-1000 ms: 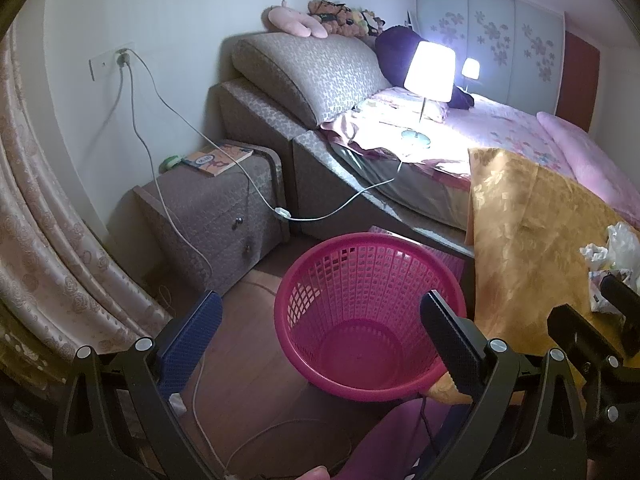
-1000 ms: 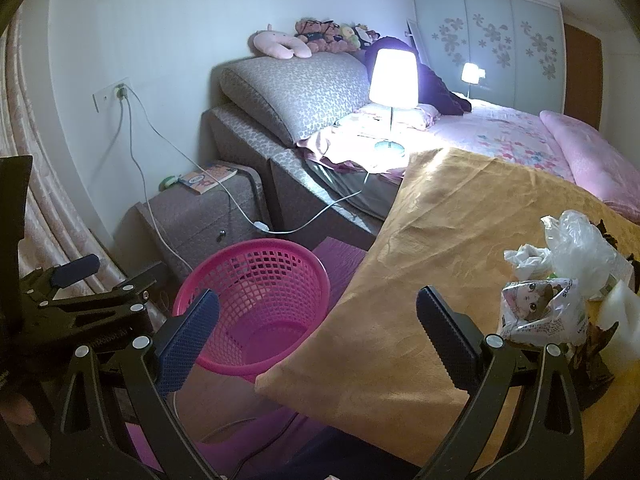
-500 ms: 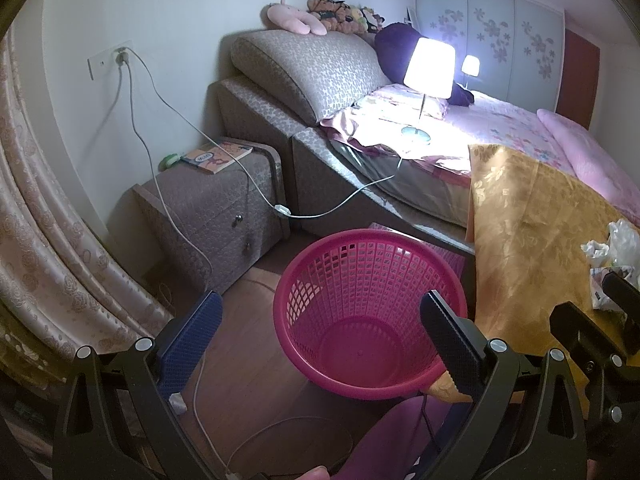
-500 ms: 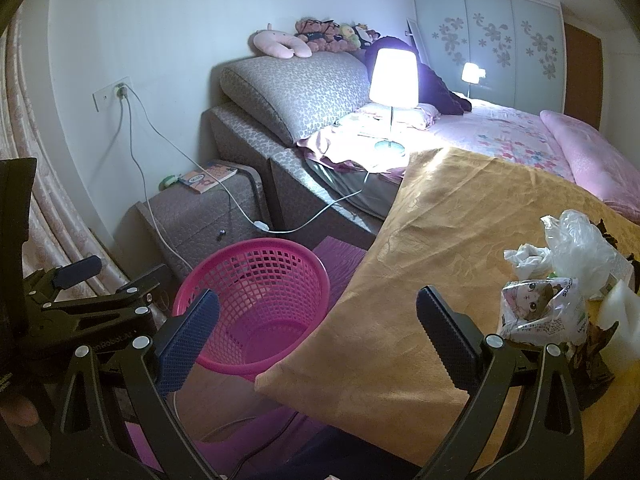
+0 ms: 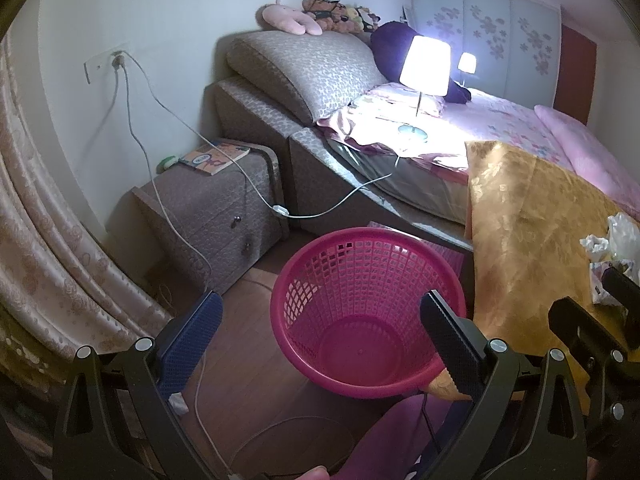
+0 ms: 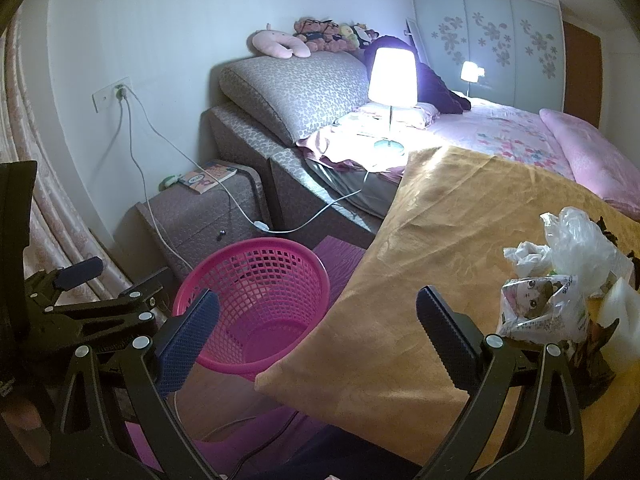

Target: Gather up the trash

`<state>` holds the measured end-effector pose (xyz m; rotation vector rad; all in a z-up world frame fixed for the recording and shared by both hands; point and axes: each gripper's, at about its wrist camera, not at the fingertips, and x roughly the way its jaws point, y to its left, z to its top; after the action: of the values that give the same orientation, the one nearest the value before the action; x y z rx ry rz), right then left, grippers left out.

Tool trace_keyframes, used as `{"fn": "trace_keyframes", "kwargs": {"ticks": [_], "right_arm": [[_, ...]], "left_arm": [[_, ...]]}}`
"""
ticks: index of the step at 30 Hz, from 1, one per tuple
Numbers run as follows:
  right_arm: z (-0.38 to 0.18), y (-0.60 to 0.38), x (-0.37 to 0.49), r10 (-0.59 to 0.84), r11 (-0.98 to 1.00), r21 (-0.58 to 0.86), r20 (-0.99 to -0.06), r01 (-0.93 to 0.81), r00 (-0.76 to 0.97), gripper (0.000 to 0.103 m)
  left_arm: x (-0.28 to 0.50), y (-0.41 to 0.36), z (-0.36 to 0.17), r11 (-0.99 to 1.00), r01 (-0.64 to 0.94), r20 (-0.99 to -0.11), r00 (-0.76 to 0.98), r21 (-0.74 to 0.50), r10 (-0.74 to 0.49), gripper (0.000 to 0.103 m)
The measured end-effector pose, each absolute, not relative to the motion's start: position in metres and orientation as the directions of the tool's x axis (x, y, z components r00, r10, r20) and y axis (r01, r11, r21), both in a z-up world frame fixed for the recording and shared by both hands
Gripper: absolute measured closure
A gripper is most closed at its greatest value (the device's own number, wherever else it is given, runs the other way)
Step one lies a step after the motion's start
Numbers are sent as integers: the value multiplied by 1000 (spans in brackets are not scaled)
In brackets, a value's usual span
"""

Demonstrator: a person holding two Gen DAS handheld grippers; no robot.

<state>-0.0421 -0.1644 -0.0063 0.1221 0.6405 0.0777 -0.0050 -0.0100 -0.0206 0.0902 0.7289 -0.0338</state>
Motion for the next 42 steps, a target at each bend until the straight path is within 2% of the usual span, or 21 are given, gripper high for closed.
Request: {"fn": "trace_keyframes", "kwargs": {"ticks": [13,19,27,33,42], "right_arm": [[-11,-169,-46,101,988,151,-593,-13,799,7],[-6,-187,-53,63,983,178,-575,50,816,7],[7,-242,-74,-79,957,187,-563,220,822,7],[-2,-305,-114,-210,890,211,-598,404,774,7],[-21,-362,-150,-328,811,189,-636,553,698,7]], "left_arm": [[-6,-14,-22,994,74,-668,744,81,-1,8],[-10,-28,-25,986,135,-674,738,92,-38,8],[-9,-67,-26,946,310,-693,703,96,-160,8],[-4,-112,-28,897,431,-689,681,102,-249,8],[-13,-192,-24,769,639,-695,555,5,-457,8]]}}
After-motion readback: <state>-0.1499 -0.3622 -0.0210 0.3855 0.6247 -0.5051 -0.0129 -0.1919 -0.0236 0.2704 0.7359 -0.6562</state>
